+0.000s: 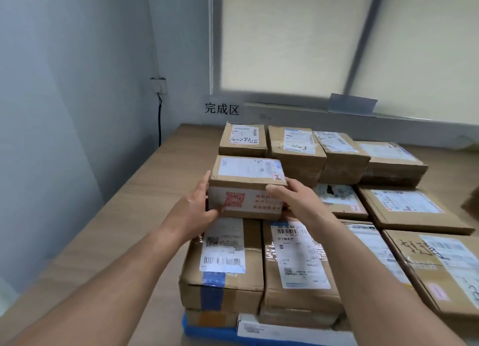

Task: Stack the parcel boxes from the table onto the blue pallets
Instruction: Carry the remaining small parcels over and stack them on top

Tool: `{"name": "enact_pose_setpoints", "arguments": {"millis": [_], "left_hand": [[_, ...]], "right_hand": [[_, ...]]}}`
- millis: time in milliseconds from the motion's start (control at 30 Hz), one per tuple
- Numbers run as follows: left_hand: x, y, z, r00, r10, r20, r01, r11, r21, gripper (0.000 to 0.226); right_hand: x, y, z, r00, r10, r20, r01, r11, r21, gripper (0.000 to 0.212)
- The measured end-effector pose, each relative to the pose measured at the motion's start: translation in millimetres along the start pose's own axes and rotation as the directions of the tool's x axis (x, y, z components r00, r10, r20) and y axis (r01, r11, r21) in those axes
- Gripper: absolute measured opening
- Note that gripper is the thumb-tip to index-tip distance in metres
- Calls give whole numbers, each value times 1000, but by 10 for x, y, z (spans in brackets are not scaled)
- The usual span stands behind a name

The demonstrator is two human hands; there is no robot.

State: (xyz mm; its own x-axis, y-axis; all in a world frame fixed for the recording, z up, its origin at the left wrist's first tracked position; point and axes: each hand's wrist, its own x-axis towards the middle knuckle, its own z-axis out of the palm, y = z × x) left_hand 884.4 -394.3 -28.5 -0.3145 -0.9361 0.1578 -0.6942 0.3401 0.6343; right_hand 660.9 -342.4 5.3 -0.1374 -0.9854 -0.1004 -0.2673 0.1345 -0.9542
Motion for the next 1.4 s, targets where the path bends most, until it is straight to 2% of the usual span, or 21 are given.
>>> {"name": "enact_pose_setpoints", "arguments": {"millis": [200, 400, 900, 1033, 1133, 1233, 1333, 1400], "left_hand": [[69, -98, 51, 1000, 30, -8, -30, 998, -47, 77], [76, -169, 72, 998, 14, -53, -18, 996, -84, 76], [89, -274, 96, 998, -21, -65, 15, 995, -97, 84], [-44, -186, 72, 998, -22, -66, 21, 1000, -11, 83], [-197, -70, 47, 992, -2, -125, 14, 995, 97, 72], [-387, 50, 58, 973, -17, -230, 64, 978, 198, 66], [-575, 164, 107, 916, -62, -396, 153, 967, 205, 69], [-684, 280, 154, 893, -96, -440, 202, 958, 201, 70]], "right_hand": [[-8, 160, 94, 996, -32, -83, 4, 950, -314, 62], [-15, 157, 137, 994, -75, -84, 25, 873, -487, 61], [90, 198, 194, 990, -52, -132, -35, 813, -581, 50], [34, 197, 173, 989, -74, -129, -21, 790, -613, 52], [-29, 209, 113, 981, -130, -148, -13, 705, -709, 61], [-167, 228, 4, 973, -185, -137, 14, 641, -768, 57], [-349, 270, -134, 956, -260, -137, 47, 596, -801, 52], [-479, 310, -239, 942, -303, -142, 66, 585, -808, 48]]}}
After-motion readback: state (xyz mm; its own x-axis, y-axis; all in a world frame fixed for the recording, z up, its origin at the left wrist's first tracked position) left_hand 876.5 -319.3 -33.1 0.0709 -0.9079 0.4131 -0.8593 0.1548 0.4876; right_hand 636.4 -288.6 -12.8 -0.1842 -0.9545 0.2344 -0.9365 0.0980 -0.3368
